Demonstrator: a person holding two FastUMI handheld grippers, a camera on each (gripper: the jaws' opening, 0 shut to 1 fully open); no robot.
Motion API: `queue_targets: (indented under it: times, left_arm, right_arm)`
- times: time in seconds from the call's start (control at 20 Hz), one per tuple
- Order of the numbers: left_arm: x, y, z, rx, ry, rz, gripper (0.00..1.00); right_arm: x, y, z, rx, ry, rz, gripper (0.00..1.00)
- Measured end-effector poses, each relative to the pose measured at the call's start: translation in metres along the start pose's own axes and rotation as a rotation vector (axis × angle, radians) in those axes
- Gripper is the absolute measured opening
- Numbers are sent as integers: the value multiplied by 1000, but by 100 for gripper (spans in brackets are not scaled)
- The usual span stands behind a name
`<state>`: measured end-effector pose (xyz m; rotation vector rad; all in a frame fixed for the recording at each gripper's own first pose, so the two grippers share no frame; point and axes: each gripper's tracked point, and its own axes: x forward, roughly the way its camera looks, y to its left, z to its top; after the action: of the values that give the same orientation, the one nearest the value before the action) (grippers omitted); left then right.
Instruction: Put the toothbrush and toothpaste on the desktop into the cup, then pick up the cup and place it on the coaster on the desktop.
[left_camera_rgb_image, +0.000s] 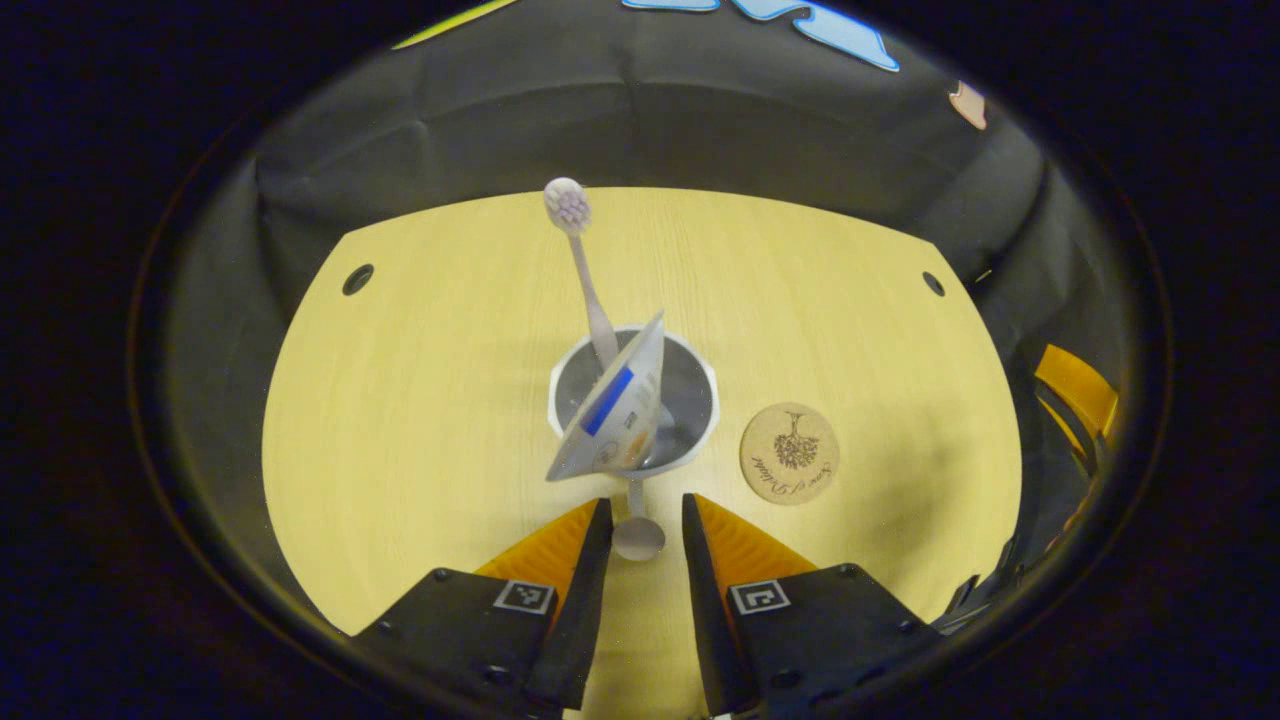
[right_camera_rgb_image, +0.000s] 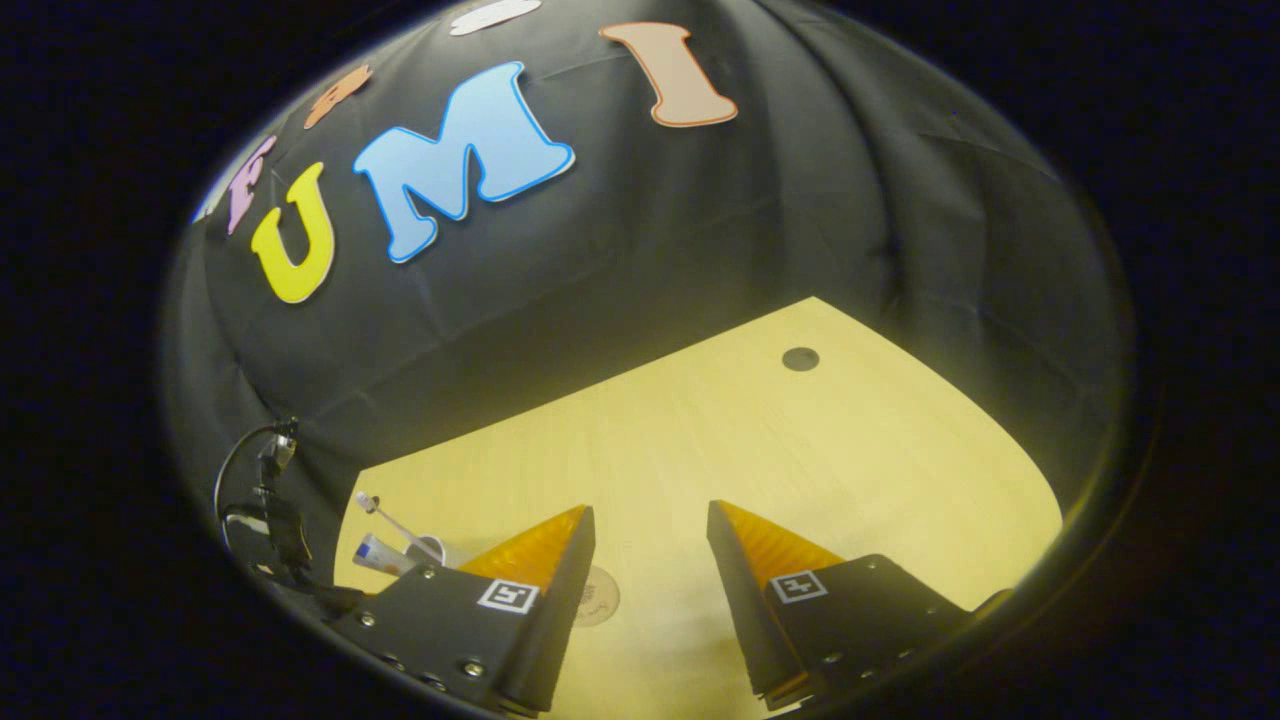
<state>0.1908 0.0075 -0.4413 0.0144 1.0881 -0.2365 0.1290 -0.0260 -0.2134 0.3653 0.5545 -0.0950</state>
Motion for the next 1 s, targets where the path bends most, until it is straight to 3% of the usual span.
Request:
queue_targets:
  times: [0.35, 0.4, 0.55, 0.6, 0.65, 0.7, 1.0]
  left_arm:
    - [25, -1, 1, -1, 44, 31, 52]
    - [28, 0, -2, -2, 54, 35, 34]
    - [32, -1, -1, -20, 56, 35, 36]
    - [34, -2, -2, -25, 47, 41, 41]
    - [34, -2, -2, -27, 48, 44, 33]
    - [33, 0, -1, -33, 43, 49, 31]
    - [28, 0, 4, -57, 13, 41, 30]
  right_arm:
    - [12, -13, -4, 12, 39, -14, 69]
    - [13, -14, -6, 9, 46, -14, 69]
    - [15, -15, -11, 1, 66, -13, 69]
    - [16, -16, -13, 0, 70, -13, 69]
    - [16, -15, -15, 2, 76, -11, 69]
    - [17, -15, -16, 4, 80, -9, 69]
    - [16, -20, -16, 1, 80, -15, 69]
